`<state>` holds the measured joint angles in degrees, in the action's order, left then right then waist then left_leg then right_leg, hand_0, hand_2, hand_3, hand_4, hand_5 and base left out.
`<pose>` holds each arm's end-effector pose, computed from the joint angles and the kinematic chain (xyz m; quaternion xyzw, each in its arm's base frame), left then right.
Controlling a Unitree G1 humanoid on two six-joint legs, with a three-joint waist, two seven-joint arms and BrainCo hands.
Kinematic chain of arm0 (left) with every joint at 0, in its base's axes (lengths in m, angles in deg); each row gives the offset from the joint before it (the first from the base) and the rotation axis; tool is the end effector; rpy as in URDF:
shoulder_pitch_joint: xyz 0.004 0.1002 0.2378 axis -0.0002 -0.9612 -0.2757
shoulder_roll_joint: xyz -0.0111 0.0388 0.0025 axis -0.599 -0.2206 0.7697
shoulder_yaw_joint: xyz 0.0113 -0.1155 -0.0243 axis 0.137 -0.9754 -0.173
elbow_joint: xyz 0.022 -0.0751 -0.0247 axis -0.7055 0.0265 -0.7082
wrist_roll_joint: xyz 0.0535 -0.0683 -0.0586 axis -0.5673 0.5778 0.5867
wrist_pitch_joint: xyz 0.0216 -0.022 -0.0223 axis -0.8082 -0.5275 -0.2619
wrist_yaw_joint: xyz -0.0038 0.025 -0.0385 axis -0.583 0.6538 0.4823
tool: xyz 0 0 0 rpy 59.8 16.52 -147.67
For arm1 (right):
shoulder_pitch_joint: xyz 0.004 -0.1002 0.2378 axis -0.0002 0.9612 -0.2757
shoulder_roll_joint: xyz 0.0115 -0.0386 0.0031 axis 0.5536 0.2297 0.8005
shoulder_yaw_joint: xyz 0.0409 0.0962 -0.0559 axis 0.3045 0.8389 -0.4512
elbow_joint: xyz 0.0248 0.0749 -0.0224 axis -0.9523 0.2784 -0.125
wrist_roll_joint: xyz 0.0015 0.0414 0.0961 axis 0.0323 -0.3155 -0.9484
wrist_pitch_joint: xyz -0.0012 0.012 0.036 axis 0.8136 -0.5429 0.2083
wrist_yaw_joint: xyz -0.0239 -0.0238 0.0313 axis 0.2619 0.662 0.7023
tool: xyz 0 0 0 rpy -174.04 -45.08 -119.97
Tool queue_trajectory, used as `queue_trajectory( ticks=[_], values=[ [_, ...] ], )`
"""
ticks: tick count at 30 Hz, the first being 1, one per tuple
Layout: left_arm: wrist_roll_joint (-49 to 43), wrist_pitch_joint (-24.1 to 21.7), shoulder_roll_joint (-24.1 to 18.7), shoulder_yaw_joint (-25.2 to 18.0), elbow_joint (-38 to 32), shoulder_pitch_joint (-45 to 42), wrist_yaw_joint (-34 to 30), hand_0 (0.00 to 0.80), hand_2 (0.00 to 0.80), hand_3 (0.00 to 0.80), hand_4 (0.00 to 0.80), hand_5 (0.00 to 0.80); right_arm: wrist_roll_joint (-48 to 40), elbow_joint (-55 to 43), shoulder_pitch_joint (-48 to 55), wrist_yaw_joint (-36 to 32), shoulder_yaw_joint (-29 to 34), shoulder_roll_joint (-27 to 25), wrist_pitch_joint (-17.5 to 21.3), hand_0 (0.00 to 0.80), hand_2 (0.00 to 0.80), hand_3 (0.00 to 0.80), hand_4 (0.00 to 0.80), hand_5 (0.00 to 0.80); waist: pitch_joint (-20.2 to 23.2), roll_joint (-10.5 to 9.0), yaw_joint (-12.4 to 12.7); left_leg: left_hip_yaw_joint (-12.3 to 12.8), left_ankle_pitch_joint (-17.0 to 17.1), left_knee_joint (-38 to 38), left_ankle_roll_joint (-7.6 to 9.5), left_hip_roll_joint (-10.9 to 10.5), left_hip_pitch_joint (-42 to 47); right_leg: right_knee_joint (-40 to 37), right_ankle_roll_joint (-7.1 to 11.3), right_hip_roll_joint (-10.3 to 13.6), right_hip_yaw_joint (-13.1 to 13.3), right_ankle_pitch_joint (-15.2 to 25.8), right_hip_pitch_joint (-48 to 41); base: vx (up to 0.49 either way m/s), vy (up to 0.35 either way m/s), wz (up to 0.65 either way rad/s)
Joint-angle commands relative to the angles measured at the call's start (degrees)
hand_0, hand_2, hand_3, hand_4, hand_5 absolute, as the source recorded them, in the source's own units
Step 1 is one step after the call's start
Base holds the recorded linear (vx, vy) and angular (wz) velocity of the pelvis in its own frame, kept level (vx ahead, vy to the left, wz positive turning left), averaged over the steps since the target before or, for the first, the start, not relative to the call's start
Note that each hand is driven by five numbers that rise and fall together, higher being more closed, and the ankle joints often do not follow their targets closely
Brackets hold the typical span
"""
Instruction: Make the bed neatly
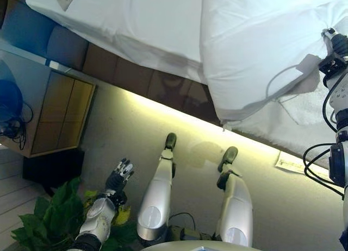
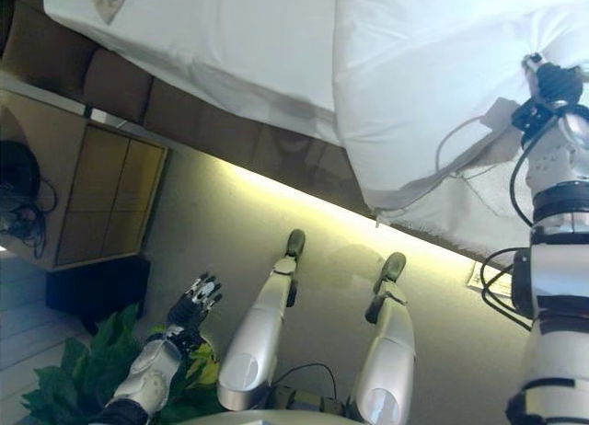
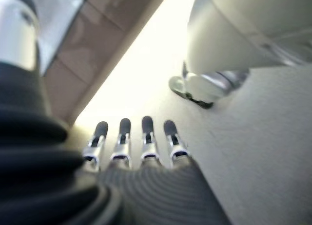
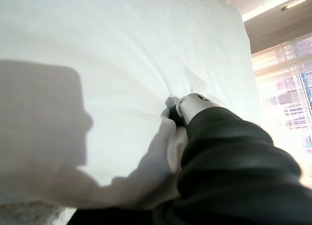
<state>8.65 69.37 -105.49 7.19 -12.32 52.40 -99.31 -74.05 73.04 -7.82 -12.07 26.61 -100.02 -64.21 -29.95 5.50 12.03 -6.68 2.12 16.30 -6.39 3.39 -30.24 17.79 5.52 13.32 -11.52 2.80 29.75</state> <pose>0.1625 0.2316 -0.0655 -0.2084 0.1956 0.0168 0.9581 0.3441 -0.3357 0.2377 0.1688 -0.0854 -0.1636 0.9682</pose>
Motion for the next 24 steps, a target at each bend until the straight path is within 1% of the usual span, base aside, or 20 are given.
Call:
queue_trajectory(
  ticks=[1,4,9,11,14,19,24],
  values=[
    [1.5,-2.0,-5.1,0.5,-3.2,2.1,0.6,0.000,0.000,0.000,0.000,0.000,-1.0,-8.6,-4.2,-6.2,-2.0,1.9,1.9,0.800,0.800,0.800,0.800,0.800,0.4,-3.67,2.8,2.1,4.1,-1.4,1.21,1.4,0.4,-0.7,1.60,1.8,-2.3,1.4,-4.1,0.044,-0.015,0.01],
    [2.6,-2.1,-5.4,0.9,-5.3,4.5,1.2,0.000,0.000,0.000,0.000,0.000,-1.1,-9.1,-2.8,-7.3,-2.4,4.7,1.3,0.800,0.800,0.800,0.800,0.800,0.8,-4.28,2.9,1.9,3.8,-1.4,1.31,1.5,1.6,-1.5,1.68,1.8,-2.7,1.5,-6.1,0.043,-0.016,0.00],
    [7.2,1.8,-4.9,2.1,-9.4,9.2,2.0,0.000,0.000,0.000,0.000,0.000,-1.3,-11.4,-0.5,-7.3,-4.2,10.1,1.2,0.800,0.800,0.800,0.800,0.800,1.6,-5.41,2.9,1.8,3.4,-1.5,1.50,1.6,3.8,-3.1,1.88,1.7,-3.1,2.1,-9.1,0.049,-0.038,0.03],
    [10.7,2.6,-3.6,2.9,-11.1,11.6,2.8,0.000,0.000,0.000,0.000,0.000,-1.5,-11.1,-0.6,-8.0,-4.8,12.0,1.1,0.800,0.800,0.800,0.800,0.800,1.9,-5.78,2.9,1.5,3.4,-1.9,1.58,1.5,4.5,-4.1,1.96,1.5,-3.2,2.4,-10.1,0.025,-0.050,0.03],
    [12.2,3.5,-1.7,3.9,-13.2,14.6,5.3,0.000,0.000,0.000,0.000,0.000,-2.5,-11.8,-0.8,-7.8,-5.5,14.9,0.6,0.800,0.800,0.800,0.800,0.800,1.9,-6.35,2.9,0.8,3.6,-3.0,1.60,1.3,5.3,-5.4,2.23,1.2,-3.3,2.9,-11.3,-0.006,-0.057,0.08],
    [11.7,3.3,1.6,5.1,-12.2,17.1,10.4,0.000,0.000,0.000,0.000,0.000,-2.8,-14.5,-0.8,-8.1,-7.5,18.8,-1.2,0.800,0.800,0.800,0.800,0.800,2.5,-7.31,3.2,0.1,3.9,-5.0,1.50,1.3,6.9,-7.0,2.43,1.1,-4.0,3.4,-13.1,-0.008,-0.018,0.03],
    [14.6,5.0,4.1,3.7,-8.7,15.6,14.0,0.000,0.000,0.000,0.000,0.000,-3.3,-17.0,0.4,-8.1,-8.3,22.8,-2.1,0.800,0.800,0.800,0.800,0.800,4.0,-7.98,4.1,-0.5,4.1,-6.6,1.17,1.4,9.8,-8.9,2.52,1.5,-5.0,3.5,-16.8,0.060,0.006,0.04]
  ],
)
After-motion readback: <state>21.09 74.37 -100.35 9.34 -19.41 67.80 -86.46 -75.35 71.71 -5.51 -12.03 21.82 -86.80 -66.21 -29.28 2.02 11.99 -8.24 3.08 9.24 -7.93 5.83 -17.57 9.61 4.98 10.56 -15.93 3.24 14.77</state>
